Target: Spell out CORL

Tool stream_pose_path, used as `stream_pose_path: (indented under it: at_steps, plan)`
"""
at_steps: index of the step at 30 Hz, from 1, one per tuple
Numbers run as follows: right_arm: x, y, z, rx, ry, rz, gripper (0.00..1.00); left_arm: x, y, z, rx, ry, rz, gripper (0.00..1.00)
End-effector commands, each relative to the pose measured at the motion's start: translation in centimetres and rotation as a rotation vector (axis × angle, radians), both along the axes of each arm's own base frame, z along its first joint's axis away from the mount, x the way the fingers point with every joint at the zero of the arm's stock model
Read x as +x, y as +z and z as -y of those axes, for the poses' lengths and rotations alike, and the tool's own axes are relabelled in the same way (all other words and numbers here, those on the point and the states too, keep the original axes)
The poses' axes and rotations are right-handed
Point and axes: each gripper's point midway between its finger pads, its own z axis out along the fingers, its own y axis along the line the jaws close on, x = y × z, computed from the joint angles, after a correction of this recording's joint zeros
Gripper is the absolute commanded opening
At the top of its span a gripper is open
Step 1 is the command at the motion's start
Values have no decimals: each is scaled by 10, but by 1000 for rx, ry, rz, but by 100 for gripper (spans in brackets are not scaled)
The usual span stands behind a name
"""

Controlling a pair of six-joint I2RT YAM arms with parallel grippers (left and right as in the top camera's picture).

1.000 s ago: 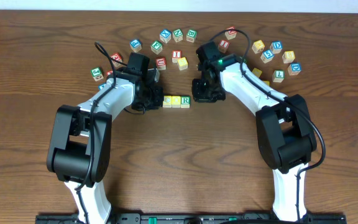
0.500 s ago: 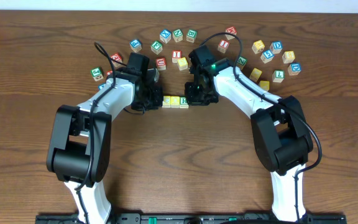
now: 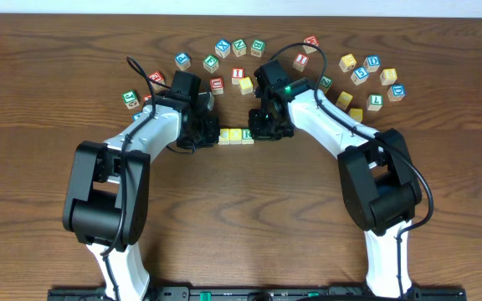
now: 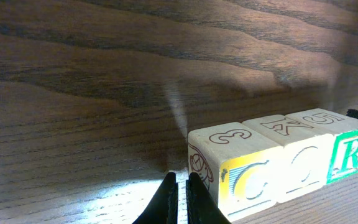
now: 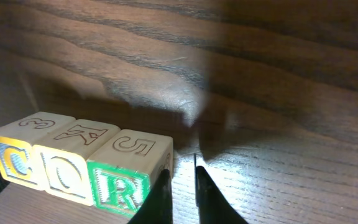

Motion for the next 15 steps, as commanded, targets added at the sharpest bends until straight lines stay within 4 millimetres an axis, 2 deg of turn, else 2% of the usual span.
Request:
stream_pose_path:
  at_steps: [1, 5, 11, 15]
  plan:
    - [-4, 4, -3, 14, -5, -7, 6, -2, -3, -1, 8, 8, -12, 7]
    - [-4, 4, -2, 13, -7, -10, 1, 2, -5, -8, 48, 20, 2, 7]
    - [-1, 7, 8, 5, -28, -14, 6, 9, 3, -14, 45, 37, 16, 8]
    - [7, 19, 23, -17, -43, 20, 9, 15, 18, -19, 50, -3, 64, 7]
